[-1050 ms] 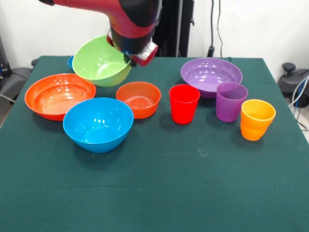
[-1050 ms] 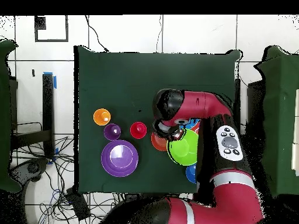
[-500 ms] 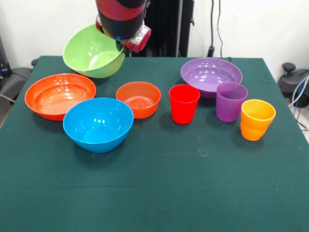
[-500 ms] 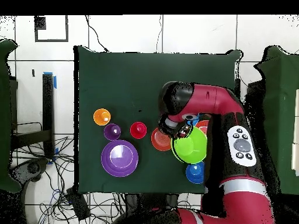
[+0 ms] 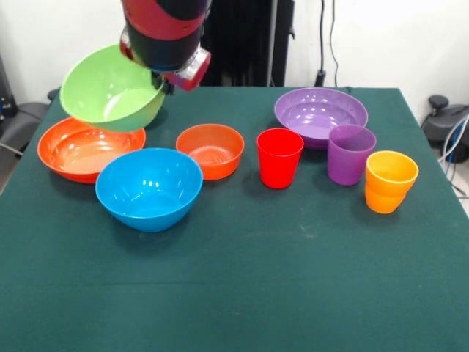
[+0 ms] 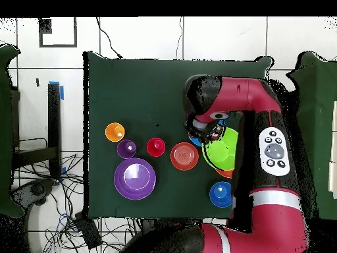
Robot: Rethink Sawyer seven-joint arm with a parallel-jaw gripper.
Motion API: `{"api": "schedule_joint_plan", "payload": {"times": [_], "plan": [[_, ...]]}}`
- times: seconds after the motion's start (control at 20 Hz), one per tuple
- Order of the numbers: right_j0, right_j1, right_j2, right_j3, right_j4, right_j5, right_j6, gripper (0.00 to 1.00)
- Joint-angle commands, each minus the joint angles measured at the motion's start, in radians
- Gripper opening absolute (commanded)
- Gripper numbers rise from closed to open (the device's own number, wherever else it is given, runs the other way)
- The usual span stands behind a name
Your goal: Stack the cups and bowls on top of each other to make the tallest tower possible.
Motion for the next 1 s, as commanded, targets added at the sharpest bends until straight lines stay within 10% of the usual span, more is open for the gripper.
{"api": "schedule_joint_plan", "payload": {"times": [0.05,1.0], "plan": [[0.052,0.132,0.114,-0.186,-0.138,0.058,-0.337,0.00],[0.151,0.260,0.087,-0.455,-0.236,0.193,-0.425,0.00]]}}
